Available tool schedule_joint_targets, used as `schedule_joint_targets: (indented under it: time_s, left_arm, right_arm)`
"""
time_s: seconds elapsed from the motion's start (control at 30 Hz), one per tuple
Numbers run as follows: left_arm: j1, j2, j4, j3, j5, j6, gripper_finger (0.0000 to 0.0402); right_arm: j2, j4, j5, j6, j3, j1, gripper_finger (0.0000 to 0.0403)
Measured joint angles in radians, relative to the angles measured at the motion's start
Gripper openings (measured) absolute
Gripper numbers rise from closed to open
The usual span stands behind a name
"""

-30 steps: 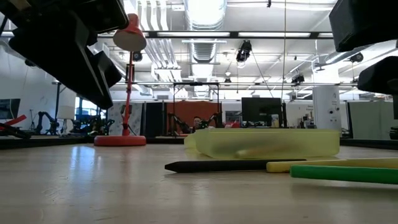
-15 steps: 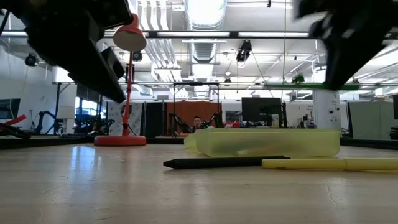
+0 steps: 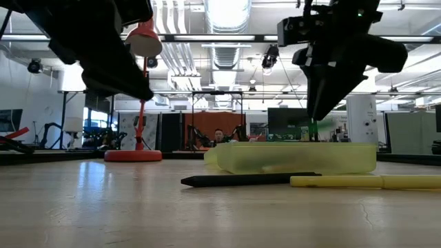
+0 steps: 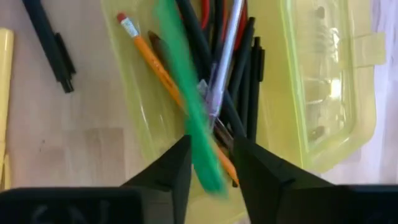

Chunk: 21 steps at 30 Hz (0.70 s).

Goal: Pick & place school supplies into a supply box
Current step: Put the green pen into the yellow supply box, then put the black pen into the yellow supply box

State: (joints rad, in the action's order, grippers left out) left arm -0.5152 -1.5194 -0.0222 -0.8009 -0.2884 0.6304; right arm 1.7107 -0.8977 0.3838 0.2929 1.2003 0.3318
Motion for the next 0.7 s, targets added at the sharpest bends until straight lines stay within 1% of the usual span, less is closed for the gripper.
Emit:
schedule_joint_targets:
  time_s: [0.1,0.2,0.33,0.43,0.53,0.7]
  left_arm:
    - [0.001,-0.013,-0.031,0.000,-0.028,0.001,0.0077]
    - [0.006,-0.044,-0.090,0.000,-0.031,0.001,0.0077]
    - [0.006,-0.098,-0.154,-0.014,-0.031,-0.004,0.0077]
    - [0.007,-0.155,-0.153,-0.057,-0.031,-0.058,0.0077]
    - [0.022,-0.224,-0.140,-0.124,-0.027,-0.123,0.0077]
    - [0.073,-0.332,0.012,-0.270,-0.027,-0.141,0.0077]
  right_arm:
    - [-0.012,-0.005,0.001,0.027,0.000,0.020,0.0136]
    - [-0.023,-0.015,0.000,0.067,0.000,0.053,0.0168]
    - [-0.062,-0.078,0.010,0.193,0.000,0.120,0.0198]
    - [-0.083,-0.144,0.034,0.327,0.000,0.191,0.0208]
    - [-0.096,-0.206,0.042,0.448,-0.002,0.261,0.0209]
    - [-0.099,-0.290,0.042,0.652,-0.010,0.350,0.0210]
